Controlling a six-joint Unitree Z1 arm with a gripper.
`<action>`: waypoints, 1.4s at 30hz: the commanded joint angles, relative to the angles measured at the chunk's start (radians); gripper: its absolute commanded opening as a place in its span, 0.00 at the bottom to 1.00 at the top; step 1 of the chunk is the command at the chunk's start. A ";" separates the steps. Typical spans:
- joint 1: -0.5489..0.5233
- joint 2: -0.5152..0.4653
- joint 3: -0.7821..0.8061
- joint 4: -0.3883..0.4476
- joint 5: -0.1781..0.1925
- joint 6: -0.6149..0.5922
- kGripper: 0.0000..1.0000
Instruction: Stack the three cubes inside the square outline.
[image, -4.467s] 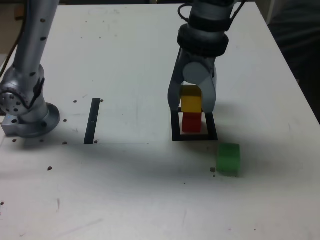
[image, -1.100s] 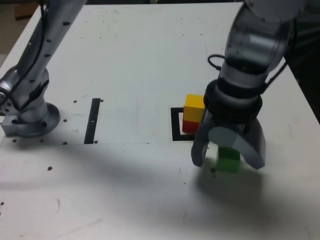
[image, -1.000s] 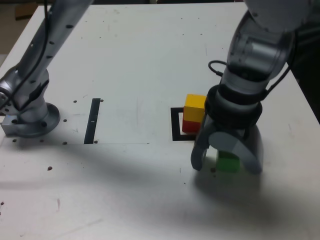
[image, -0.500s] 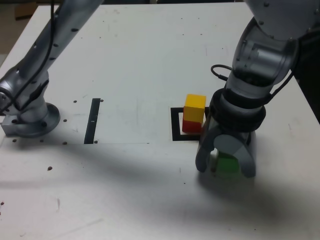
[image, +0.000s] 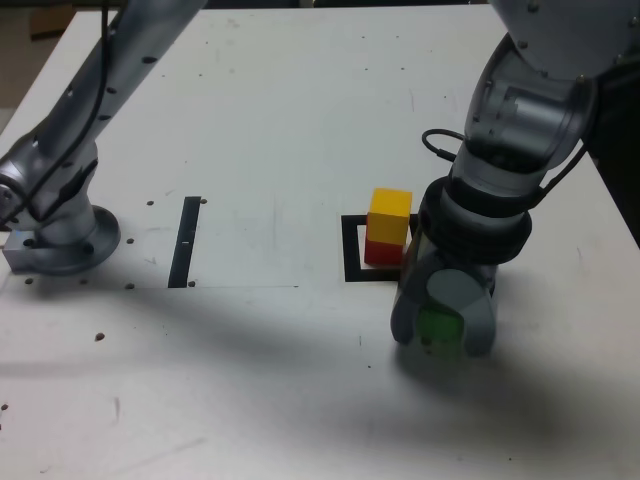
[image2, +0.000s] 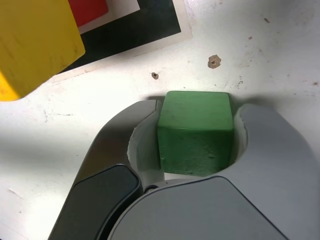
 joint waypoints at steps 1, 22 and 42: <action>0.001 -0.015 0.003 0.004 0.005 -0.001 0.22; -0.029 -0.273 0.004 0.154 0.134 -0.014 0.22; 0.115 -0.356 0.122 0.175 0.145 0.055 0.22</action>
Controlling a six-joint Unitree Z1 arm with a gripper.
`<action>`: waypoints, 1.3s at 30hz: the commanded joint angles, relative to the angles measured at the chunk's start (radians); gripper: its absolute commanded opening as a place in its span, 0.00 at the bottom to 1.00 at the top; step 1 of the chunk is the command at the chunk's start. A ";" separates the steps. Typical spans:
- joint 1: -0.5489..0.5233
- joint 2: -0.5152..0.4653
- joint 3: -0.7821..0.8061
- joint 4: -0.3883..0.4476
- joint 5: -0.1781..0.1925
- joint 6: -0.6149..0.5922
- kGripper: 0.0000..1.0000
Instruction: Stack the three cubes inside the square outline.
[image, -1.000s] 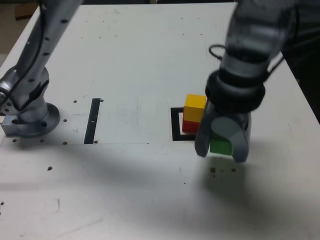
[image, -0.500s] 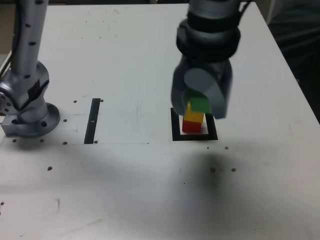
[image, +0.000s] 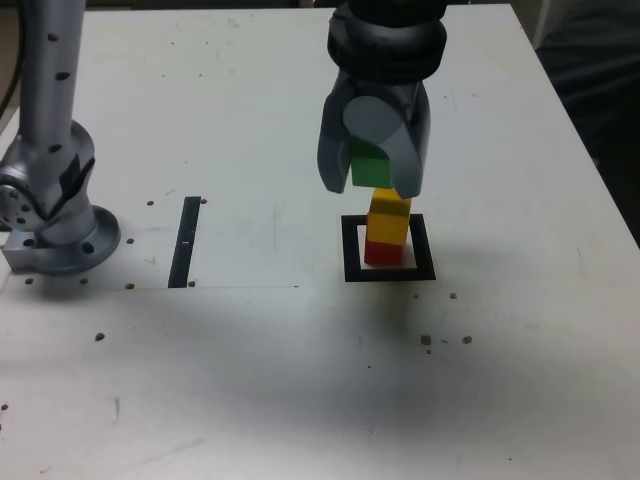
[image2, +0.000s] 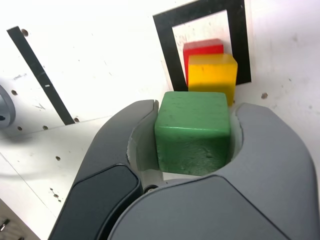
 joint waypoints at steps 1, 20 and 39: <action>0.008 -0.005 0.002 -0.004 0.001 0.006 0.22; 0.044 0.069 -0.015 -0.046 -0.011 0.049 0.22; 0.049 0.084 0.005 -0.076 -0.033 0.056 0.36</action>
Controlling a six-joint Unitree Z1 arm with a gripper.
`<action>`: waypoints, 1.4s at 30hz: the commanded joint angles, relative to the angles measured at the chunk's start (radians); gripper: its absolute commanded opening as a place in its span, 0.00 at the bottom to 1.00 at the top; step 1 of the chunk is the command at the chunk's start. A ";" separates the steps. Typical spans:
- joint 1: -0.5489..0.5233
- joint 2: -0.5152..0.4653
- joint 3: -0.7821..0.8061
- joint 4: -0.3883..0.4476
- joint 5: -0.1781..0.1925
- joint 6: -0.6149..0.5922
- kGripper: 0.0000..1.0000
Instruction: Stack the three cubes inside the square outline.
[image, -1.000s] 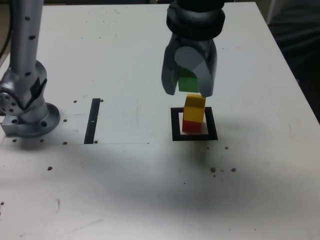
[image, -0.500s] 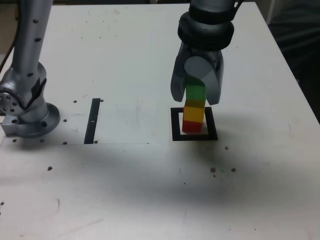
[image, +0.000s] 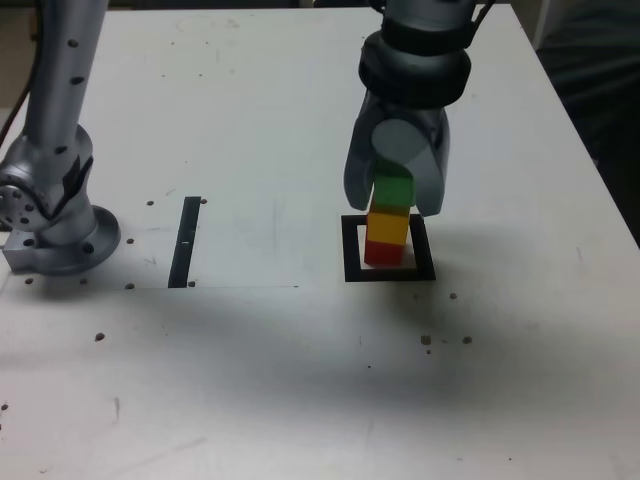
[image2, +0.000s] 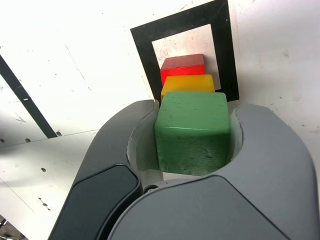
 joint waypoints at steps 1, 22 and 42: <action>0.004 0.005 0.009 -0.006 -0.005 0.002 0.46; 0.011 -0.098 0.089 -0.032 0.009 -0.005 0.99; 0.049 -0.409 0.519 -0.141 0.031 -0.071 0.99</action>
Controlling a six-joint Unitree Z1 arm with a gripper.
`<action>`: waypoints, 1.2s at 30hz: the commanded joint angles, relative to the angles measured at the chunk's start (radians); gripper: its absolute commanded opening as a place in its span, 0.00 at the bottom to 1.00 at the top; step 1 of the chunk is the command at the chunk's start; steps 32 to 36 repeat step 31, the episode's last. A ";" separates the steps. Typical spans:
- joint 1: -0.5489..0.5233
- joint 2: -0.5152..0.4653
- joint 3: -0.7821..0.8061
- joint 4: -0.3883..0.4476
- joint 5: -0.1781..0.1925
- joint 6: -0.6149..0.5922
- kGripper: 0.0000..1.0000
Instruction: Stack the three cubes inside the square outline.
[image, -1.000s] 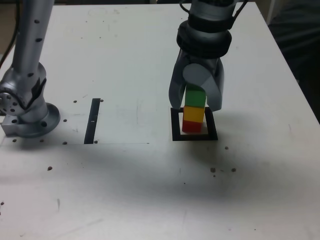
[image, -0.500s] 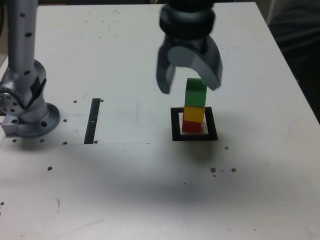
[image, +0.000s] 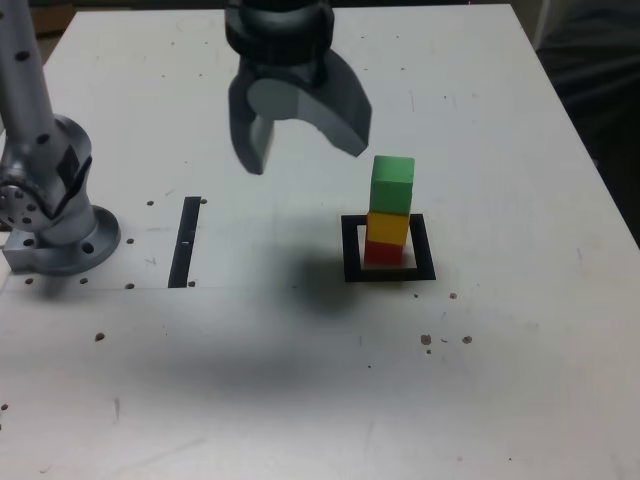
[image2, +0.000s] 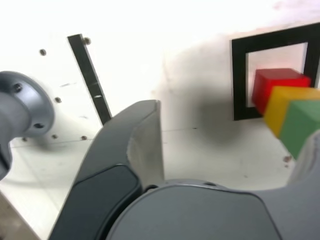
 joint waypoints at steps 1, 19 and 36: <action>0.012 -0.048 0.091 -0.035 -0.007 -0.006 0.99; 0.088 -0.206 0.528 -0.229 -0.026 -0.010 0.99; 0.088 -0.209 0.564 -0.242 -0.017 -0.003 0.99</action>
